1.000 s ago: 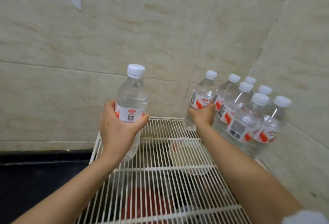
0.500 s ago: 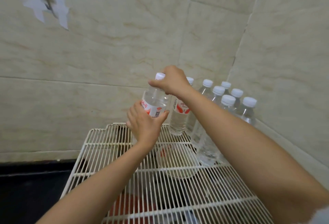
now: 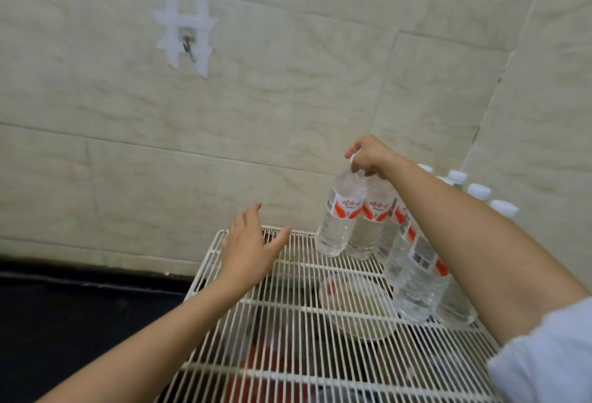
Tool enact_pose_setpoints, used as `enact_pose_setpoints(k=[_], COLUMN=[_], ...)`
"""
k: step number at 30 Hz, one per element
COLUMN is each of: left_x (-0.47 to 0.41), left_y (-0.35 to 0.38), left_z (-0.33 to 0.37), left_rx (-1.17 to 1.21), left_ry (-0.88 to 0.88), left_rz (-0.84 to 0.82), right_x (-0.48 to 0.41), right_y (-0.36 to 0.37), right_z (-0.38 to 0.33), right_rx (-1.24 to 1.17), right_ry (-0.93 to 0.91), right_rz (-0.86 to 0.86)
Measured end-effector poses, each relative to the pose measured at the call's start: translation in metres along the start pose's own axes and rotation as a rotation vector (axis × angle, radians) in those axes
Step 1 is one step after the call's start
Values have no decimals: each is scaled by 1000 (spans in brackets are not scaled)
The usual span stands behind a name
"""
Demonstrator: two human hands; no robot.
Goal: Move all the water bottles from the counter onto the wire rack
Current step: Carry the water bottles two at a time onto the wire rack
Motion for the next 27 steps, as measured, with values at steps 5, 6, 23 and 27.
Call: enact_pose_setpoints(k=[5, 6, 23, 27], left_x=[11, 14, 85, 133], left_y=[-12, -11, -42, -89], left_z=[-8, -10, -41, -68], left_rx=[-96, -118, -340, -363], left_ry=[-12, -13, -147, -345], left_rz=[-20, -39, -3, 179], right_x=[-15, -16, 136, 163], right_y=[8, 10, 127, 166], right_z=[7, 7, -12, -36], right_rx=[9, 24, 410, 328], right_ry=[-44, -61, -737, -839], right_rz=[46, 52, -20, -141])
Point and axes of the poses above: each hand's wrist, its own x-axis away from the middle knuckle, its own y-axis out of the palm, z = x × y, the point moved 1 cm from there along -x, towards the middle knuckle
